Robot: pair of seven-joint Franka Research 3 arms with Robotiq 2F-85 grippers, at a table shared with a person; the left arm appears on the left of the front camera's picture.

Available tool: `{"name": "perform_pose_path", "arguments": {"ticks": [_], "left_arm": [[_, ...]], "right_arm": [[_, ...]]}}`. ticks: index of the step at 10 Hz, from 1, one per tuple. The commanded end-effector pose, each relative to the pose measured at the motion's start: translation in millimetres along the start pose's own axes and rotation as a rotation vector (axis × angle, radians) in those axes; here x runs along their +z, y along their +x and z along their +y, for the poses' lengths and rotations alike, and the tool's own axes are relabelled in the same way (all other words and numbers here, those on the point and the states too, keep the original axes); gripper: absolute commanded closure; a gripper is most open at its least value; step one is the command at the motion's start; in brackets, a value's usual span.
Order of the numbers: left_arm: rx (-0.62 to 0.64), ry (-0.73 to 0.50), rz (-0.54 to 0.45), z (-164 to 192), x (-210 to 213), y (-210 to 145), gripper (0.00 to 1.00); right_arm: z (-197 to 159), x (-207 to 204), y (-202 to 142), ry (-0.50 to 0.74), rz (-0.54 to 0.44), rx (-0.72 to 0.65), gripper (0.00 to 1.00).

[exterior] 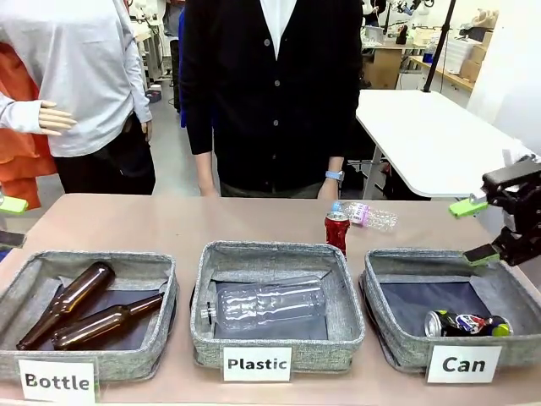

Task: Sort the can waste into the basket.
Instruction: Pick up the can waste from the table and place it in the right Fabric basket.

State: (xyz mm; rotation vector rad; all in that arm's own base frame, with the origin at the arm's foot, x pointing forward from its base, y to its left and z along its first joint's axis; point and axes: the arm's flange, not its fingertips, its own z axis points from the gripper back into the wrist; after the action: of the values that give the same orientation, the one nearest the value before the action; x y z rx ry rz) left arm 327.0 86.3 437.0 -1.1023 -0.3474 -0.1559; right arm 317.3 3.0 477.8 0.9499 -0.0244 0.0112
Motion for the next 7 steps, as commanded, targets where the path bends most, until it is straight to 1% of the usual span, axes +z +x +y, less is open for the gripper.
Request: {"name": "perform_pose_path", "arguments": {"ticks": [1,2,3,4,5,6,7], "left_arm": [[0.007,-0.003,0.010,-3,3,-1,0.00],[0.007,-0.003,0.010,-3,3,-1,0.00],[0.007,-0.003,0.010,-3,3,-1,0.00],[0.007,-0.003,0.010,-3,3,-1,0.00],[0.007,-0.003,0.010,-3,3,-1,0.00],[0.007,-0.003,0.010,-3,3,-1,0.00],[0.007,-0.003,0.010,-3,3,-1,0.00]], "right_arm": [[0,-19,24,-0.533,-0.431,0.465,0.00],[1,-31,33,-0.670,-0.448,0.555,0.00],[0,-39,37,-0.824,-0.466,0.576,0.00],[-2,-47,41,-0.929,-0.433,0.585,0.00],[-4,-57,44,-0.974,-0.399,0.607,0.00],[-1,-60,43,-0.962,-0.367,0.560,0.00],[21,-37,48,-0.639,-0.198,0.529,0.00]]}}
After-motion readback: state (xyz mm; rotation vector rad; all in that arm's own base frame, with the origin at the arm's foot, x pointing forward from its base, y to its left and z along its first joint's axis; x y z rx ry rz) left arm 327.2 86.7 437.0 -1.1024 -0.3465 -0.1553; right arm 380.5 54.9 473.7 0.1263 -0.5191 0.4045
